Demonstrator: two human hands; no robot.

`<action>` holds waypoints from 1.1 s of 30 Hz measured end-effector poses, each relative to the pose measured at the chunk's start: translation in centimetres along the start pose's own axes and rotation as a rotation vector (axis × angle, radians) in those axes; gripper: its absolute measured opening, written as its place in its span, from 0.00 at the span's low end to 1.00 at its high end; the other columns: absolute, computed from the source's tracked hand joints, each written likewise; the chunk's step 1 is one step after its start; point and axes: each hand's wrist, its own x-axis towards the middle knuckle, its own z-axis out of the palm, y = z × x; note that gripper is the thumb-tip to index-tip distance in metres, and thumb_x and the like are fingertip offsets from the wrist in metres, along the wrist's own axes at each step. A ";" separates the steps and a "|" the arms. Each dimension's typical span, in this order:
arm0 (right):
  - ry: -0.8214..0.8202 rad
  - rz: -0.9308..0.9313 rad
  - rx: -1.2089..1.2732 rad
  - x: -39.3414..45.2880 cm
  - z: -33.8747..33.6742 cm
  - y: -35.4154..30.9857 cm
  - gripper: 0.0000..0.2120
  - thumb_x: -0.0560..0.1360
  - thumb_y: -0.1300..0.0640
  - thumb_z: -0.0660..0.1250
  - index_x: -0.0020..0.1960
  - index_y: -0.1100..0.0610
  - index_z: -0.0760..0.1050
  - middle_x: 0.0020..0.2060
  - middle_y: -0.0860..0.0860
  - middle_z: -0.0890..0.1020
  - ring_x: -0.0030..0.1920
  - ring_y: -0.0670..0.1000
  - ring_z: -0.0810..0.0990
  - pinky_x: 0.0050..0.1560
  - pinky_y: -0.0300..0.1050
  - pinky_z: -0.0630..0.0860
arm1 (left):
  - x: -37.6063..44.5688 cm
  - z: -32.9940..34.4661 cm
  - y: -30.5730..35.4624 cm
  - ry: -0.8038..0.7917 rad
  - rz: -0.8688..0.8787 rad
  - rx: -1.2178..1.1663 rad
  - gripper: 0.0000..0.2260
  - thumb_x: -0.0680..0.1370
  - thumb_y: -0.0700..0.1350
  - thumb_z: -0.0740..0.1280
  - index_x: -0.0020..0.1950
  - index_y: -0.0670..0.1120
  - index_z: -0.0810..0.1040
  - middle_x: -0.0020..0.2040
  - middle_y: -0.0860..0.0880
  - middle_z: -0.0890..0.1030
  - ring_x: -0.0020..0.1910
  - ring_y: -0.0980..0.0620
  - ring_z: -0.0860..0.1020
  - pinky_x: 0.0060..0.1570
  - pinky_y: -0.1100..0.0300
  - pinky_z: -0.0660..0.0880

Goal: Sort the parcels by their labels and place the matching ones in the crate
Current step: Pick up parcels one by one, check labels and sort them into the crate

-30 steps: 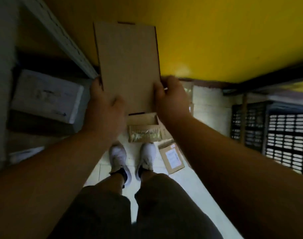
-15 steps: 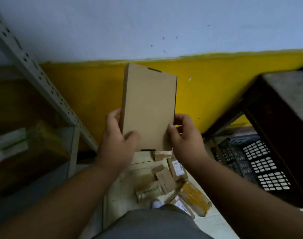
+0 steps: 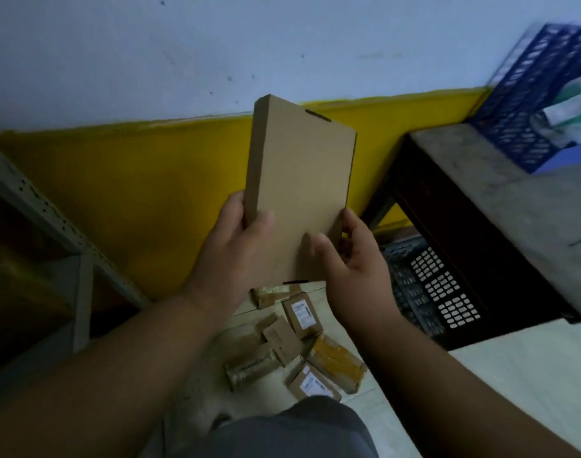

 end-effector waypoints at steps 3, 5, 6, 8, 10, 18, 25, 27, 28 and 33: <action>0.012 0.020 0.082 -0.4 -5.3 0.7 0.36 0.75 0.38 0.66 0.79 0.45 0.58 0.73 0.44 0.70 0.69 0.44 0.71 0.69 0.48 0.72 | -0.7 4.6 0.4 -0.160 -0.183 -0.182 0.26 0.72 0.70 0.59 0.57 0.55 0.83 0.57 0.46 0.84 0.57 0.46 0.83 0.61 0.40 0.75; -0.008 -0.014 0.166 -0.6 -9.6 1.2 0.43 0.70 0.30 0.65 0.79 0.45 0.58 0.73 0.42 0.70 0.70 0.42 0.70 0.69 0.47 0.71 | -0.9 9.4 0.9 -0.296 -0.177 -0.236 0.29 0.69 0.72 0.62 0.60 0.55 0.83 0.60 0.45 0.83 0.60 0.45 0.81 0.62 0.43 0.74; -0.023 -0.036 0.208 -0.8 -11.9 1.5 0.45 0.68 0.29 0.65 0.80 0.45 0.57 0.73 0.41 0.70 0.70 0.41 0.71 0.69 0.45 0.72 | -1.1 12.3 1.2 -0.343 -0.164 -0.241 0.33 0.68 0.73 0.63 0.64 0.53 0.80 0.62 0.45 0.82 0.63 0.44 0.80 0.64 0.43 0.73; -0.044 -0.084 0.270 -1.0 -17.5 2.4 0.44 0.68 0.31 0.65 0.79 0.45 0.57 0.70 0.40 0.73 0.67 0.38 0.73 0.66 0.42 0.74 | -1.6 18.9 1.5 -0.420 -0.127 -0.248 0.40 0.67 0.74 0.59 0.71 0.51 0.74 0.64 0.45 0.81 0.66 0.44 0.78 0.66 0.41 0.70; -0.019 -0.101 0.293 -1.1 -23.7 3.5 0.41 0.69 0.31 0.65 0.78 0.44 0.60 0.68 0.40 0.75 0.66 0.39 0.75 0.65 0.44 0.75 | -2.9 26.0 1.6 -0.481 -0.115 -0.273 0.38 0.69 0.72 0.55 0.72 0.51 0.73 0.65 0.46 0.81 0.66 0.46 0.78 0.66 0.42 0.72; 0.228 -0.016 0.324 -7.2 -47.0 8.1 0.28 0.72 0.31 0.62 0.65 0.46 0.76 0.57 0.50 0.83 0.58 0.53 0.82 0.59 0.58 0.79 | -6.6 50.6 1.7 -0.608 -0.004 -0.034 0.44 0.64 0.72 0.69 0.78 0.60 0.60 0.65 0.51 0.79 0.60 0.51 0.81 0.60 0.44 0.77; 0.680 0.146 0.284 -11.5 -57.7 12.3 0.14 0.78 0.49 0.67 0.62 0.45 0.70 0.54 0.44 0.82 0.52 0.49 0.85 0.46 0.49 0.85 | -9.3 63.7 -0.8 -0.660 0.086 0.138 0.23 0.70 0.65 0.71 0.61 0.57 0.77 0.53 0.55 0.84 0.50 0.57 0.84 0.49 0.51 0.83; 0.806 0.204 0.212 -12.1 -60.0 13.9 0.13 0.79 0.47 0.65 0.62 0.46 0.70 0.53 0.42 0.82 0.50 0.46 0.84 0.43 0.45 0.84 | -10.5 67.5 -1.7 -0.711 0.109 0.136 0.16 0.76 0.59 0.69 0.62 0.57 0.76 0.53 0.56 0.84 0.51 0.57 0.84 0.49 0.53 0.83; 0.852 0.233 0.166 -12.4 -61.3 14.6 0.13 0.79 0.45 0.65 0.62 0.46 0.70 0.52 0.42 0.82 0.49 0.45 0.84 0.42 0.43 0.84 | -11.0 69.3 -2.1 -0.734 0.097 0.121 0.15 0.77 0.57 0.68 0.63 0.58 0.75 0.54 0.56 0.83 0.51 0.57 0.83 0.49 0.53 0.83; 0.974 0.282 0.010 -12.3 -67.5 17.9 0.21 0.80 0.44 0.62 0.71 0.42 0.64 0.56 0.39 0.80 0.52 0.43 0.83 0.45 0.43 0.84 | -12.0 77.1 -3.7 -0.855 0.068 0.061 0.16 0.79 0.54 0.67 0.65 0.62 0.68 0.56 0.57 0.82 0.52 0.59 0.83 0.49 0.56 0.82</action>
